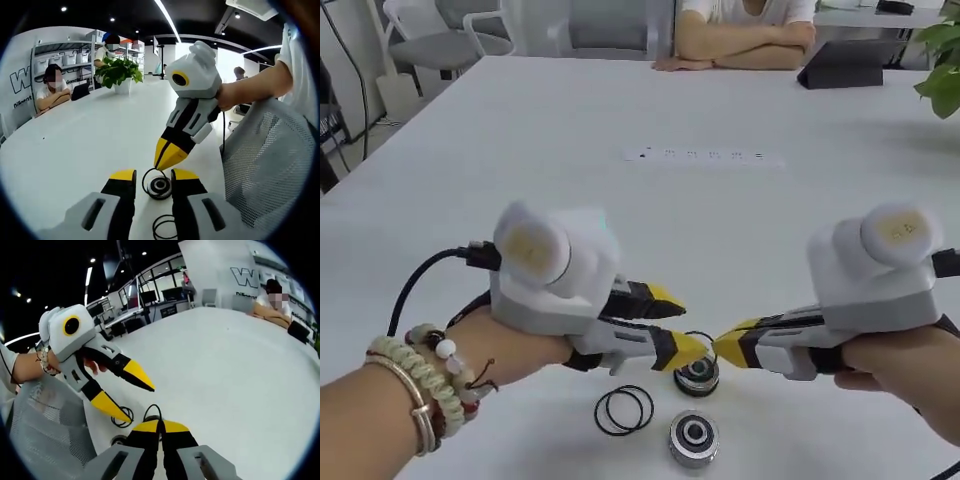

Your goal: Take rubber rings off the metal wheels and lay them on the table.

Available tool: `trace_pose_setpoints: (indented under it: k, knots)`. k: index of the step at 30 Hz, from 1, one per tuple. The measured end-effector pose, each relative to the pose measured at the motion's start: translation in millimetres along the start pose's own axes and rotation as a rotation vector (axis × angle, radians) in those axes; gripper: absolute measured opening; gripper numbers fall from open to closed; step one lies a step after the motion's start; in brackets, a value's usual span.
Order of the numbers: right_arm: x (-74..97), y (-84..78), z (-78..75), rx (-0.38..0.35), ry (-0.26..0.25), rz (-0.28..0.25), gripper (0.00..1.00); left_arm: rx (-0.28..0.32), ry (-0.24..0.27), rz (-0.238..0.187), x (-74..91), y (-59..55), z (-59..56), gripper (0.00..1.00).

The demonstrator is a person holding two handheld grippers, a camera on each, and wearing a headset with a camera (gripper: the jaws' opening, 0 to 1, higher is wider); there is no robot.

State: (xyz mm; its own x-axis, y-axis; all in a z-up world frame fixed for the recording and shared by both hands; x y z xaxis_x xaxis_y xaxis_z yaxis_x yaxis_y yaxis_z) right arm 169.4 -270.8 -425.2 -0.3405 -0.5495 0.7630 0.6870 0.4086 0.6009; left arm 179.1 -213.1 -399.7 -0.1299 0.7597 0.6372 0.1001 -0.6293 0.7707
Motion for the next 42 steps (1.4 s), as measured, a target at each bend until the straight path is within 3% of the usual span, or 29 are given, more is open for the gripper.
trace_pose_setpoints:
  k: [4,8,14,22,27,34,39,42]
  knots:
    - [2.6,2.6,-0.6,0.002,-0.005,-0.013,0.0,-0.028,0.002,-0.012,6.7,7.1,-0.5,0.27]
    - [4.7,5.7,-0.8,0.004,-0.01,-0.026,0.0,0.004,-0.025,-0.042,16.5,13.5,-0.8,0.35]
    - [6.5,10.3,4.6,0.025,-0.005,-0.036,0.0,-0.002,0.003,-0.052,34.2,22.1,7.7,0.35]
    - [8.8,15.7,10.1,0.042,0.006,-0.055,0.0,-0.035,0.029,-0.078,68.3,34.1,9.5,0.43]
    - [9.7,19.5,13.2,0.049,0.018,-0.067,0.0,-0.04,0.056,-0.069,90.3,25.9,10.6,0.5]
    - [8.1,20.5,19.3,0.067,0.03,-0.062,0.0,-0.025,0.098,-0.031,123.3,2.7,10.4,0.56]
    - [6.3,20.6,23.4,0.079,0.041,-0.055,0.0,-0.023,0.118,-0.048,143.2,-4.5,2.6,0.61]
    - [5.6,20.7,26.2,0.086,0.049,-0.05,0.0,-0.032,0.129,-0.081,153.4,-5.6,-2.9,0.64]
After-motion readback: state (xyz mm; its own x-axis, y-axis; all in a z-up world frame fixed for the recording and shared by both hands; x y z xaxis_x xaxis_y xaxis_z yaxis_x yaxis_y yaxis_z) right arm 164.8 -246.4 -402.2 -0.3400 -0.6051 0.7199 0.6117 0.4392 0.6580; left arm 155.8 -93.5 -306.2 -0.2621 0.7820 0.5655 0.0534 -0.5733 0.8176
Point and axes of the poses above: the centre of the closed fingertips' face, and the gripper's own axes: x roughly backward along the fingers, z roughly to its left, y roughly out of its top, the point moved 3 cm from there along x, roughly backward along the fingers, and after that the axes turned 12 degrees about z, right-handed, at the moved point
